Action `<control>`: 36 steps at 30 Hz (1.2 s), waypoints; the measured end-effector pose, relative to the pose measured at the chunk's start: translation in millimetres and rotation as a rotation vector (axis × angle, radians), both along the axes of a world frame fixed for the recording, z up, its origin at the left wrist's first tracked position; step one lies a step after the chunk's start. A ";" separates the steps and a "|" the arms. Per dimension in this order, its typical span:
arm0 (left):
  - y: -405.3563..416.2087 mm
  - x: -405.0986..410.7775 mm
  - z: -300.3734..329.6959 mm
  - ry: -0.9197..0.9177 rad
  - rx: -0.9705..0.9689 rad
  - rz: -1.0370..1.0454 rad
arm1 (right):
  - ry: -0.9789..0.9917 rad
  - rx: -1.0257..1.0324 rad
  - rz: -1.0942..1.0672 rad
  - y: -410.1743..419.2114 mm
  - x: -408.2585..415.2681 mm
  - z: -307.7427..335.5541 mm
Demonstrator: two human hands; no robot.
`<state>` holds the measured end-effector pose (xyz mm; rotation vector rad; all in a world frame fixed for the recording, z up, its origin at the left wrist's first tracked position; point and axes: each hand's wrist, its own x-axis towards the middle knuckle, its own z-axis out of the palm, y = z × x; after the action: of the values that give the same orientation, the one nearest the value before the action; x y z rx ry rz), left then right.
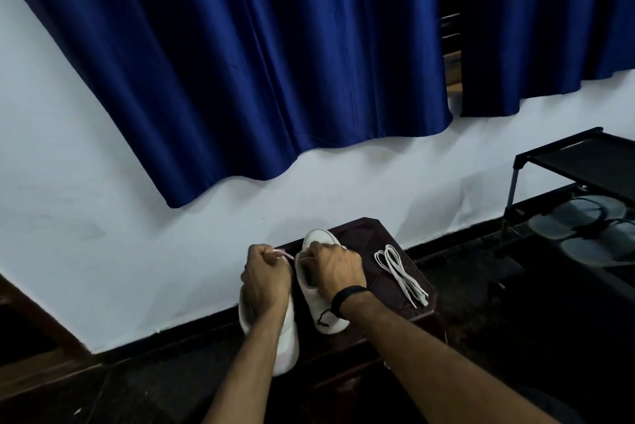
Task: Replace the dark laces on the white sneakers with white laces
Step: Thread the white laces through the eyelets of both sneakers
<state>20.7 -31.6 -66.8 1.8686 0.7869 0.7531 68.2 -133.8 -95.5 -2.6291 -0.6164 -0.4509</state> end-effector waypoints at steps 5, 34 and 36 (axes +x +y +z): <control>37.7 2.1 27.4 -0.241 -0.423 -0.005 | -0.013 -0.068 -0.018 -2.3 -6.4 6.9; 21.5 0.6 -31.7 0.170 0.664 -0.297 | 0.208 0.431 -0.116 -38.6 37.7 42.0; 18.2 -2.2 -26.8 0.180 0.677 -0.253 | 0.290 0.555 -0.163 -35.3 39.3 48.0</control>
<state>18.5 -13.4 -93.6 2.6132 0.4045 0.7496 107.6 -169.1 -47.4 -2.1558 -0.1498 -0.2341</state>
